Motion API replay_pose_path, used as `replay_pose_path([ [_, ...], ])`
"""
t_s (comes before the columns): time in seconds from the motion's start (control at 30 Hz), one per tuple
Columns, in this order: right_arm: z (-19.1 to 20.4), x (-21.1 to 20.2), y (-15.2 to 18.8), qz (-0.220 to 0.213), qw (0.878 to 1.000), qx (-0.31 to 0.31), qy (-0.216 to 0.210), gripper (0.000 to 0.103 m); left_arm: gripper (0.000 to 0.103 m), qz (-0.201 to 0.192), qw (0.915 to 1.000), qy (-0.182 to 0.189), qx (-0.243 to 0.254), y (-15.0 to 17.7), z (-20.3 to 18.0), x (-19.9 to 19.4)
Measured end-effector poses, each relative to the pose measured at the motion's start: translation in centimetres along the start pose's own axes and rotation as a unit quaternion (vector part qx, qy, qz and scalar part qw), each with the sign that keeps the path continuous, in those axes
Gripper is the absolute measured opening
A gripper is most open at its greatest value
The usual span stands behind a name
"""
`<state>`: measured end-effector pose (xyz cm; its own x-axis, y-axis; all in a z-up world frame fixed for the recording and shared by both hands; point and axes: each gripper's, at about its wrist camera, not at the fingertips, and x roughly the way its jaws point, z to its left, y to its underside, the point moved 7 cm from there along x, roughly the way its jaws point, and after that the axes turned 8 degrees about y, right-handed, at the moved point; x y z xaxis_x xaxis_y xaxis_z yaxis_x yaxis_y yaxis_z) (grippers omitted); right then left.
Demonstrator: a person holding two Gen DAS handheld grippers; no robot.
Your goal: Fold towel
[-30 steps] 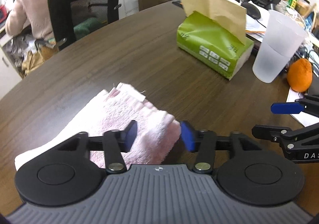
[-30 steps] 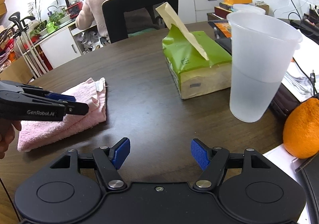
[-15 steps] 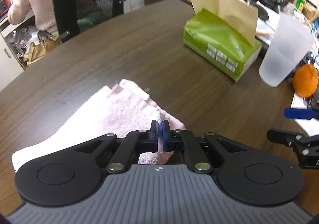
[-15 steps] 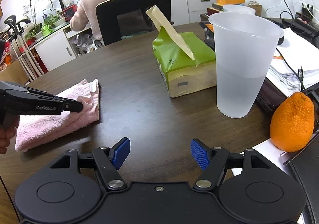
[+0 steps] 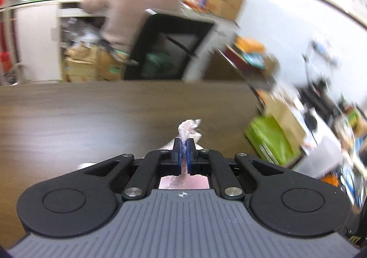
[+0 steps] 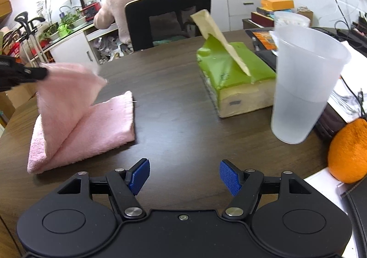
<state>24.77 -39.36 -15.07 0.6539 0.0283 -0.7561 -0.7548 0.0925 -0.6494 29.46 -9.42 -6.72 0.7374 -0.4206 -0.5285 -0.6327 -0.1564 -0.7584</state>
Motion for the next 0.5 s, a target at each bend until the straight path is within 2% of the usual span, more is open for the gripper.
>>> replay_pose_path([
  [0.07, 0.7, -0.1, -0.1, 0.0, 1.0, -0.006, -0.004, 0.066, 0.003, -0.02, 0.9993, -0.019, -0.025, 0.0, 2.4, -2.2],
  [0.23, 2.6, 0.2, -0.2, 0.006, 1.0, -0.02, -0.014, 0.066, 0.003, -0.065, 0.9902, -0.078, -0.095, 1.7, 9.2, -7.5],
  [0.37, 4.1, 0.6, -0.2, 0.019, 0.999, -0.019, -0.024, 0.066, 0.003, -0.087, 0.9766, -0.128, -0.149, 3.9, 15.2, -11.3],
  [0.5, 5.4, 0.9, -0.2, 0.026, 0.999, -0.024, -0.024, 0.066, 0.004, -0.091, 0.9644, -0.154, -0.195, 6.3, 20.0, -13.2],
])
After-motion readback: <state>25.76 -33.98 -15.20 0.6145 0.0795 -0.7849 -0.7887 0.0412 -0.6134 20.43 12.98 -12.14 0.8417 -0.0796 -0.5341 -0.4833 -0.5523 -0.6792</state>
